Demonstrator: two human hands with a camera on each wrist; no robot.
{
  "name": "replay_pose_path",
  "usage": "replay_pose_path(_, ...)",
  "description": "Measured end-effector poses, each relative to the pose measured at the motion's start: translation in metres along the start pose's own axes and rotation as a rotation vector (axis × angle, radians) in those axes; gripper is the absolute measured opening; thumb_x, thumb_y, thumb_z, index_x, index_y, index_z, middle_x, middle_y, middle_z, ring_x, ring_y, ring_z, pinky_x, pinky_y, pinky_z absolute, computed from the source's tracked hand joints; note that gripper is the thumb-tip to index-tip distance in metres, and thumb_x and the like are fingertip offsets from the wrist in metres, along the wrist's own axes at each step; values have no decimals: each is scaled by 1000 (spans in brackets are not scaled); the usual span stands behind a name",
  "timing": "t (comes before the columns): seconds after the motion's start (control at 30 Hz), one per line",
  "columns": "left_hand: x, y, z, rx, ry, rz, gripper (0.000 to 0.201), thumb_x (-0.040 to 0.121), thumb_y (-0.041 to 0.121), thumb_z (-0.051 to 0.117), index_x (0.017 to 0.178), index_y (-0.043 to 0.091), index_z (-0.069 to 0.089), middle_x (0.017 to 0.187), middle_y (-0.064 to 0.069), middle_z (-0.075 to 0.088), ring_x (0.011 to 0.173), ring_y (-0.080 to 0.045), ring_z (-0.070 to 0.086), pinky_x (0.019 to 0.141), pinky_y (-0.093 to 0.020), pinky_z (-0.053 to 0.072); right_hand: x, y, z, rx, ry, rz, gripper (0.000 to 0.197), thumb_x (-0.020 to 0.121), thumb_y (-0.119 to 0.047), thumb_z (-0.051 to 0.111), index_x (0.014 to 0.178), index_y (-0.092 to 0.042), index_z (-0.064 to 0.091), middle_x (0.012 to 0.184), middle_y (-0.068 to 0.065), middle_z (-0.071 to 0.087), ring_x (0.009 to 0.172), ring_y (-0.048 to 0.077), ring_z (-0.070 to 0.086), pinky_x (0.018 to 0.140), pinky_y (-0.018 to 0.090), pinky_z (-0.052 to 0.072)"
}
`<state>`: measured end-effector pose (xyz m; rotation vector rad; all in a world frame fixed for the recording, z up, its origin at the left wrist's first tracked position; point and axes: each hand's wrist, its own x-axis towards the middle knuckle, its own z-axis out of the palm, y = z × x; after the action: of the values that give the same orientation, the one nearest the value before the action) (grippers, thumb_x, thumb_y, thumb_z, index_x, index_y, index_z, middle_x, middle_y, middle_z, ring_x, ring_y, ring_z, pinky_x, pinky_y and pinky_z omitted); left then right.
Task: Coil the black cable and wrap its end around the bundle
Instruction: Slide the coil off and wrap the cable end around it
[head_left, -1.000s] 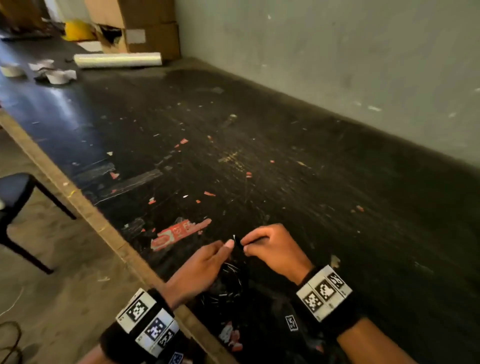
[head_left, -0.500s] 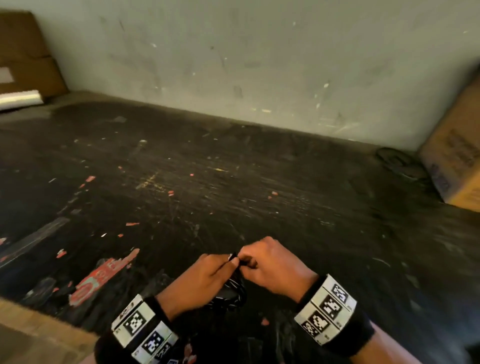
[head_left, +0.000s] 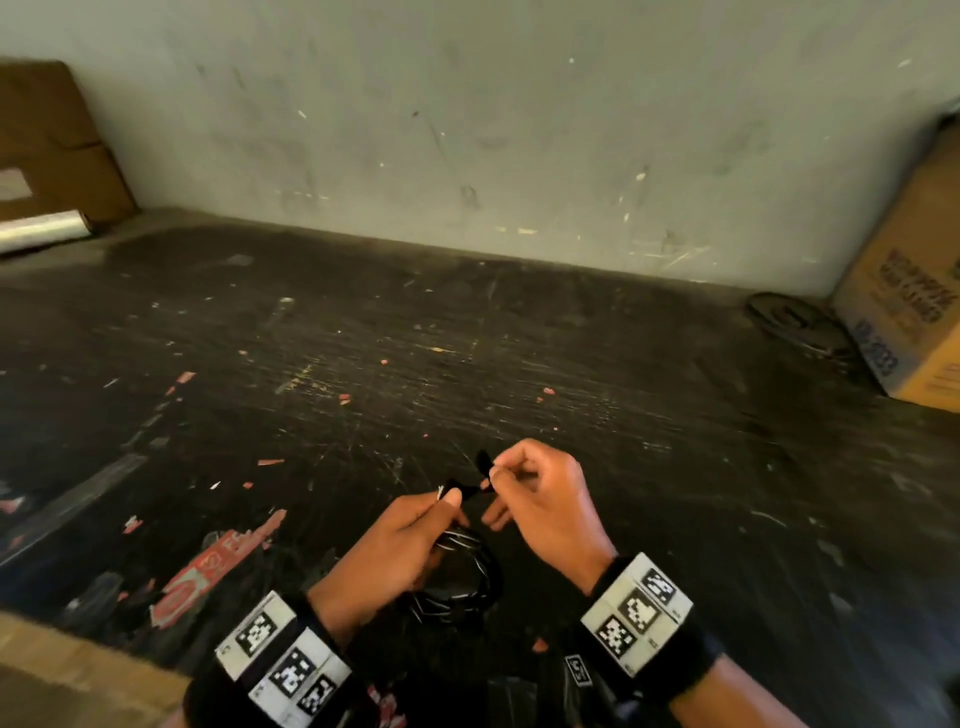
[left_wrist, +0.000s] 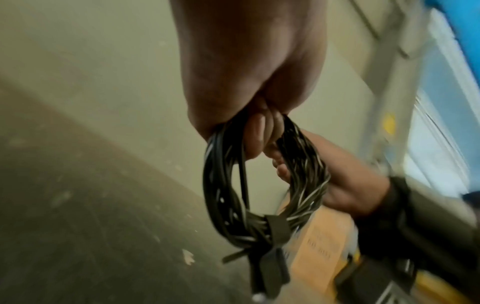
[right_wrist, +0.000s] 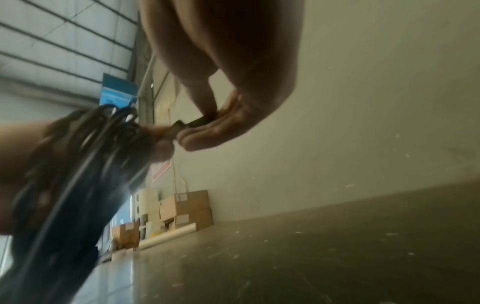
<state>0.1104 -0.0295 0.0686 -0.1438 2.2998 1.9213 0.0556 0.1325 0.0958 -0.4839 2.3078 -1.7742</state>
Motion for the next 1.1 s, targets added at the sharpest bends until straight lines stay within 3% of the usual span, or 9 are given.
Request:
replay_pose_path(0.07,-2,5,-4,-131,21,-106,34,97,37,44,76,12,56,44,1,29,34,-9,25,37,-19,18,-1,-6,-3,109,-102,-40,17,92,-2,55,107,-6,58,97,13,66,74,22,73,69,36,62)
replay_pose_path(0.17,-5,13,-8,-217,-3,-119,31,97,36,43,82,10,52,45,2,25,34,-8,21,35,-16,16,0,-14,-6,164,-234,-101,30,92,3,54,120,-7,56,99,9,60,81,19,70,77,34,60)
replay_pose_path(0.37,-12,30,-15,-308,-41,-175,40,97,38,42,67,16,57,46,1,29,36,-9,24,37,-21,15,5,-27,-14,-168,-398,-254,20,84,2,65,102,-8,69,104,3,69,100,10,66,89,22,53)
replay_pose_path(0.53,-15,35,-19,-301,110,-248,44,95,45,43,70,12,57,44,5,33,37,-8,27,33,-19,19,-1,-55,-25,-66,-173,-274,11,82,-3,68,92,-8,69,87,9,74,79,11,71,70,20,57)
replay_pose_path(0.67,-13,33,-26,-317,238,-268,34,97,39,43,84,10,56,46,6,48,35,-4,35,32,-17,23,-13,-69,-20,30,-363,-91,11,82,-7,68,92,-4,66,73,8,72,58,14,66,48,21,53)
replay_pose_path(0.8,-10,38,-24,-259,261,-243,31,97,39,43,88,11,53,42,9,45,31,-3,35,32,-18,25,-15,-47,6,-396,-234,-325,10,78,-21,76,86,-16,71,91,-7,65,81,10,63,74,28,54)
replay_pose_path(0.9,-11,43,-23,-192,229,-225,37,98,39,39,76,13,54,39,9,39,32,-4,33,35,-19,24,-11,-32,11,-442,-169,-501,8,78,-20,75,85,-20,72,111,-15,55,103,3,56,89,14,45)
replay_pose_path(1.0,-11,45,-24,-189,213,-191,39,98,37,40,76,11,59,47,2,48,40,-10,45,44,-26,38,-8,-24,12,-452,-179,-606,11,80,-9,72,88,-16,71,108,-8,62,102,-1,59,87,11,46)
replay_pose_path(1.1,-16,43,-26,-217,258,-149,35,99,31,41,95,6,65,75,-13,68,66,-18,66,63,-25,50,-4,-18,9,-451,-54,-644,16,77,-1,72,87,-12,71,101,-6,65,98,-2,60,83,9,48)
